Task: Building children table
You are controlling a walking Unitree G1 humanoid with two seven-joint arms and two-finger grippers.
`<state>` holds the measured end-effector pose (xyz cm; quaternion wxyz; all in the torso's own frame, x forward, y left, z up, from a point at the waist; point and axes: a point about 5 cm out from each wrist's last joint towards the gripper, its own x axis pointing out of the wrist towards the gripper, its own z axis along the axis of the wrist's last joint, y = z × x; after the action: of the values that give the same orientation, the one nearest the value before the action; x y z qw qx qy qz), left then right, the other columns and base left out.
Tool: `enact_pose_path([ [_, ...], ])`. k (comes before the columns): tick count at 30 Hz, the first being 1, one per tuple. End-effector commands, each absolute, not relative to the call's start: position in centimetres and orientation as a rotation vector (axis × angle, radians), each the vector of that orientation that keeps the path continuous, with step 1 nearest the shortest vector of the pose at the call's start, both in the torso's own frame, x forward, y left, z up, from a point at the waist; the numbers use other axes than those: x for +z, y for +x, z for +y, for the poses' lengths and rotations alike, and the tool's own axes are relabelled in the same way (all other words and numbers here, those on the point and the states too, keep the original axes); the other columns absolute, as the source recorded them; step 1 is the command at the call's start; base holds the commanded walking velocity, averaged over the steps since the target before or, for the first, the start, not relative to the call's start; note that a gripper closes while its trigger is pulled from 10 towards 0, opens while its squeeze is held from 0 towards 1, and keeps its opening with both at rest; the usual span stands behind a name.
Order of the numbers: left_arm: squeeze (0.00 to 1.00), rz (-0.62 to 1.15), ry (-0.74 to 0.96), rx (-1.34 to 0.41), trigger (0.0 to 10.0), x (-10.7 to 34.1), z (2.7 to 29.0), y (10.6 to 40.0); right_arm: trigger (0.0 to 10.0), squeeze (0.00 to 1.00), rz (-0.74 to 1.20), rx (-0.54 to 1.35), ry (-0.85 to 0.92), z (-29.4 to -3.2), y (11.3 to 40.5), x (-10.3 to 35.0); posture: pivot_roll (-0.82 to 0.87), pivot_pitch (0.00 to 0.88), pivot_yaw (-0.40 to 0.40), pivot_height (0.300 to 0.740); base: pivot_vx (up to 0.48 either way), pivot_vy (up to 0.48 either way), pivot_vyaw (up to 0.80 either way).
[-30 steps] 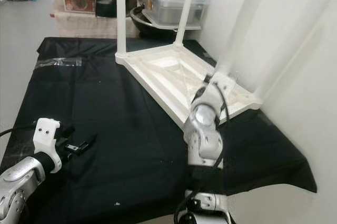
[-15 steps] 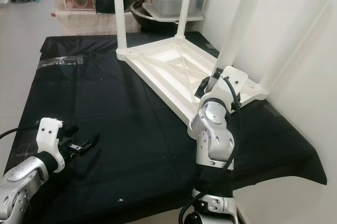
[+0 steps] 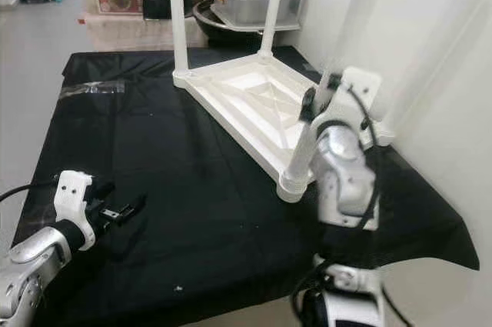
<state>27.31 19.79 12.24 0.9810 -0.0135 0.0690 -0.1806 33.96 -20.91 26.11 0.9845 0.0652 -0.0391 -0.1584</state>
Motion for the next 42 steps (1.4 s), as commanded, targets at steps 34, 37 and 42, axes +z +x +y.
enact_pose_path([
  [34,0.00,0.157,0.001,-0.395,10.0,11.9,19.7,27.2,10.0,0.00,-0.056,0.173,-0.055,-26.7,36.5,28.3,0.03,0.000,-0.089,0.740,0.000,0.000,0.00],
  [37,0.00,0.157,0.001,-0.396,10.0,11.9,19.7,27.2,9.8,0.00,-0.051,0.199,-0.068,-27.0,36.6,28.2,0.03,0.000,-0.089,0.740,0.000,0.000,0.00],
  [42,0.00,0.157,0.003,-0.397,10.0,11.9,19.7,27.2,0.0,0.00,-0.026,0.292,-0.125,-27.7,36.6,27.7,0.04,0.000,-0.090,0.740,0.000,0.000,0.00],
])
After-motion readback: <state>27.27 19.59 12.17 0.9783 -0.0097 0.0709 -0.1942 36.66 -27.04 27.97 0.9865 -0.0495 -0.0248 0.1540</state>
